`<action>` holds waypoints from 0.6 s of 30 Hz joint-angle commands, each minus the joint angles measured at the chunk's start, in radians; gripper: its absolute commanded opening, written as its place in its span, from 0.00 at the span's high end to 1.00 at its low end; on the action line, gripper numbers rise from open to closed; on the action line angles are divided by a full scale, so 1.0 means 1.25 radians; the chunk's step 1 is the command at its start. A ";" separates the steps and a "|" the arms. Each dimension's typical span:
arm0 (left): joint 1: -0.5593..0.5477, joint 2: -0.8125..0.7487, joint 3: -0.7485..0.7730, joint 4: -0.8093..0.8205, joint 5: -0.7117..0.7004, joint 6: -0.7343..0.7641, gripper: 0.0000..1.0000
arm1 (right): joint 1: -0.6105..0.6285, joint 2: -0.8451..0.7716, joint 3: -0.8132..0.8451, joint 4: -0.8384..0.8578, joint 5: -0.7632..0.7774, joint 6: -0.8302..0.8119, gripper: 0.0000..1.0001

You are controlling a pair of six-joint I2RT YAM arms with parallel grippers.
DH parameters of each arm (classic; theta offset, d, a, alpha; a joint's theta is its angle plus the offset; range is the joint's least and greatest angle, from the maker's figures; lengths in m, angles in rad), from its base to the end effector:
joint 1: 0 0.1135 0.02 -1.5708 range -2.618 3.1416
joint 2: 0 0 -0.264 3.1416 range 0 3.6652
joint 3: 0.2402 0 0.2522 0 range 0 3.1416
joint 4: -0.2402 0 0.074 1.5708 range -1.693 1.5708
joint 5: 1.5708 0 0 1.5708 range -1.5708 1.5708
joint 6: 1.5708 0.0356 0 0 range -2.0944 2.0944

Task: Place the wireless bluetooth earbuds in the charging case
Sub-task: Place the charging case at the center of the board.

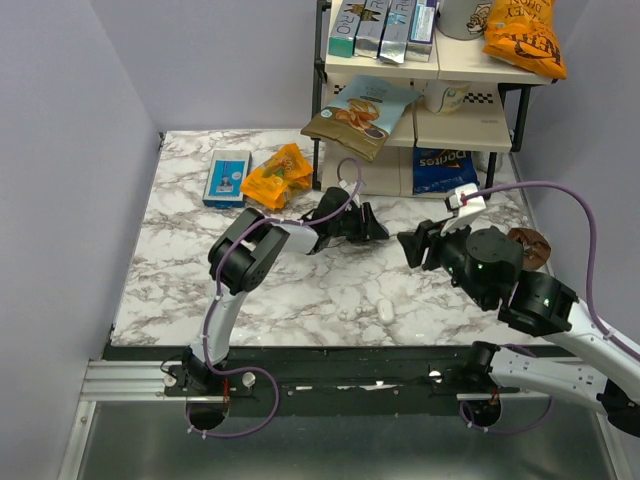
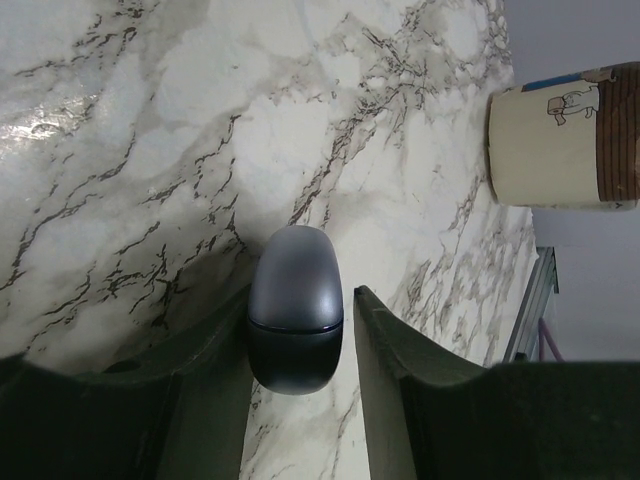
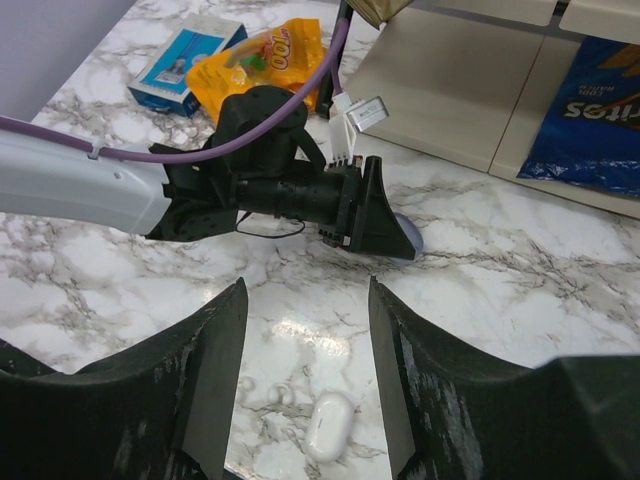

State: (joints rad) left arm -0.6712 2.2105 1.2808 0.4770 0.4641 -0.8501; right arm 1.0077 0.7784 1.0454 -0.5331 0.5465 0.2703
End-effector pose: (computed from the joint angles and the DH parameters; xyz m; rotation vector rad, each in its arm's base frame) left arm 0.3561 -0.3031 0.1186 0.1308 2.2794 -1.3608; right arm 0.0974 0.1197 0.3939 -0.2854 1.7937 0.4096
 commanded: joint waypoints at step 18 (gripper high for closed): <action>0.090 -0.217 -0.247 -0.033 -0.015 0.062 0.24 | -0.002 -0.015 -0.037 -0.019 0.012 0.038 0.39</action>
State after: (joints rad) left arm -0.5869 2.0083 1.0294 0.4797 0.4698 -0.8116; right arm 1.0077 0.7589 1.0275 -0.5434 0.5491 0.2966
